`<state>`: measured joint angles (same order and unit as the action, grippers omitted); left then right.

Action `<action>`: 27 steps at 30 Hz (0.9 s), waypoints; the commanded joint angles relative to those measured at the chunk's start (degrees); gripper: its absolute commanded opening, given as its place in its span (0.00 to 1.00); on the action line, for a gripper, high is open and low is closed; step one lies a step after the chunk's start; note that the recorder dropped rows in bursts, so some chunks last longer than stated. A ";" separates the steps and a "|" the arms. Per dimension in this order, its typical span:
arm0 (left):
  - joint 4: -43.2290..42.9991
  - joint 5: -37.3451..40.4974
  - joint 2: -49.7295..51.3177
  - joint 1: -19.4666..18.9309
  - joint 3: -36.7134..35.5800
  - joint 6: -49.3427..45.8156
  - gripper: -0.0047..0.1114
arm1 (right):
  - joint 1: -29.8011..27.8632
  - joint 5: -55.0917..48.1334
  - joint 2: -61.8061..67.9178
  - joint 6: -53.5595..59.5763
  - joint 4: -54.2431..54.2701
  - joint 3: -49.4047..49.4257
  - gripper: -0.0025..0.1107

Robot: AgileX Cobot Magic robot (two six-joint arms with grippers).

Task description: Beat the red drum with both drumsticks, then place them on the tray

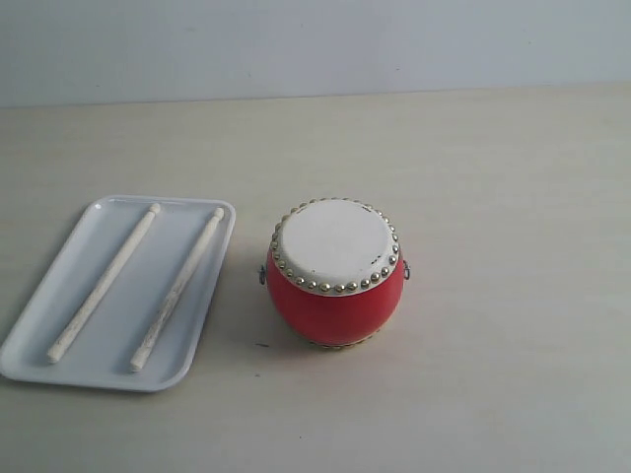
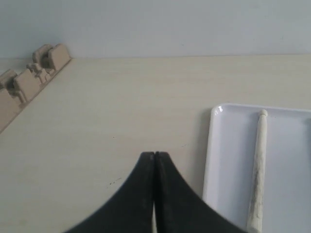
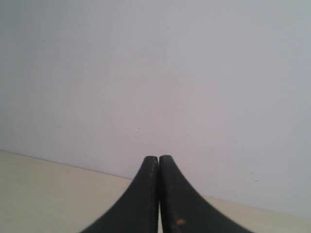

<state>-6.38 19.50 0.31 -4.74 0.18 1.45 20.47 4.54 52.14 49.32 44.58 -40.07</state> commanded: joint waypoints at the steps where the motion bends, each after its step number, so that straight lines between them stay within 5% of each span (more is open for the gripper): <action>1: -0.14 -0.32 -0.31 -0.03 -0.18 0.39 0.04 | -0.26 0.23 -0.30 -0.15 0.12 0.37 0.02; 23: -0.14 -0.32 -0.31 -0.03 -0.18 0.39 0.04 | -0.22 1.85 -0.33 3.45 -2.65 0.37 0.02; 27: -0.14 -0.32 -0.31 -0.03 -0.18 0.39 0.04 | -4.68 -5.21 -6.86 3.91 -0.90 2.21 0.02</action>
<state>-6.38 19.50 0.31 -4.74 0.18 1.45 19.11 3.45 50.02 52.30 42.97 -39.55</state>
